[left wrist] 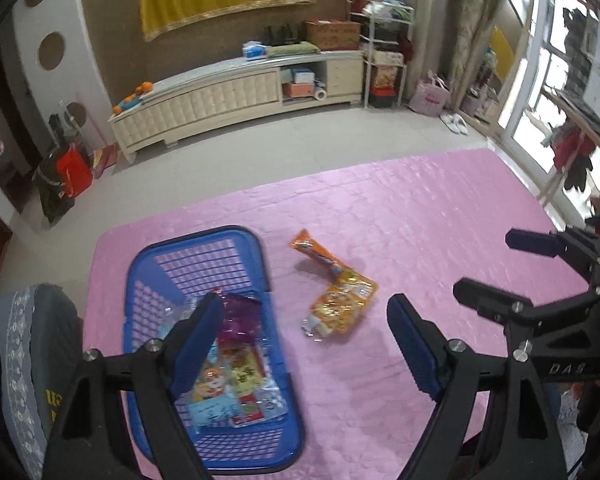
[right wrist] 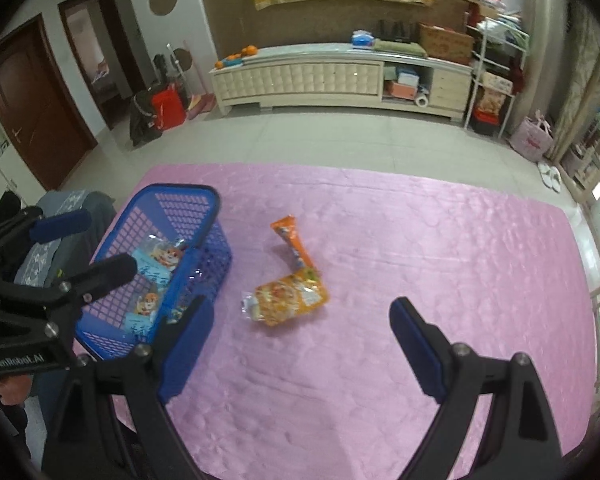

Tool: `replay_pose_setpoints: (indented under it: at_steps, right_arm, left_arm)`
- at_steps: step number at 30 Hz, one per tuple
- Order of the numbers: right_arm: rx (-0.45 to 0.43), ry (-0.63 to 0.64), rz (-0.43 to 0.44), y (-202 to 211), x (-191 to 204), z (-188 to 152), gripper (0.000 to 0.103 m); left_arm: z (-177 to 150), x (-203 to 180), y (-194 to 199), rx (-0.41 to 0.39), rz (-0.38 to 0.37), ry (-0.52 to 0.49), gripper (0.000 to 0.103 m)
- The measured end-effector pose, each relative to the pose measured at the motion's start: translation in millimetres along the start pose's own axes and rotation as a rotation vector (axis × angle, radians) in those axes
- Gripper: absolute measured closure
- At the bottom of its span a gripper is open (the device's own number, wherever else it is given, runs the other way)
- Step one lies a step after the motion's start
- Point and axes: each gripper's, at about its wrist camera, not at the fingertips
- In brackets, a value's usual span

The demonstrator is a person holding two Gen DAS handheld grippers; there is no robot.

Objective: Organize snacks
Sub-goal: 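Move both tools toward the yellow noodle bag and grasp it with the left tool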

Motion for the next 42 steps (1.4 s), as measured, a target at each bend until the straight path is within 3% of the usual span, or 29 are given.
replay_pose_setpoints:
  at_steps: [7,16,23,27,34,37,41,42]
  right_arm:
    - [0.010,-0.058,-0.005,-7.8,-54.7,-8.5,0.011]
    - [0.075,-0.057,-0.002,-47.1,-105.9,-24.9,0.011]
    - [0.129,-0.034,0.028,-85.4,-124.1,-28.3,0.011]
    - [0.146,0.007,0.032,-106.2,-122.2,-30.8,0.011]
    - [0.169,-0.003,0.057,-138.6,-126.6,-27.8,0.011]
    - [0.173,-0.012,0.064,-146.5,-127.1,-27.4,0.011]
    - [0.183,-0.021,0.075,-151.9,-129.6,-28.9,0.011]
    - [0.185,-0.021,0.076,-152.1,-130.5,-29.9,0.011]
  left_arm:
    - [11.3,-52.1,-34.8,0.052,0.009,-0.097,0.020]
    - [12.8,-88.8,-98.0,0.151,0.044,-0.112,0.020]
    - [3.6,-89.1,-147.8,0.229,0.064,-0.070,0.020]
    - [-2.7,-80.3,-177.2,0.269,0.028,-0.008,0.020]
    - [-0.1,-74.9,-210.6,0.306,0.039,-0.008,0.020]
    - [2.4,-74.3,-223.1,0.325,0.028,-0.014,0.026]
    - [4.0,-78.3,-241.5,0.369,0.047,-0.065,0.047]
    - [5.1,-77.9,-241.0,0.364,0.041,-0.062,0.048]
Point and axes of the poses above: each gripper's, at about its wrist camera, not at the fingertips, and y roughly against the way its jaws point, x to its left, z to its top, and after that the axes turned 10 degrees about -y, right-handed
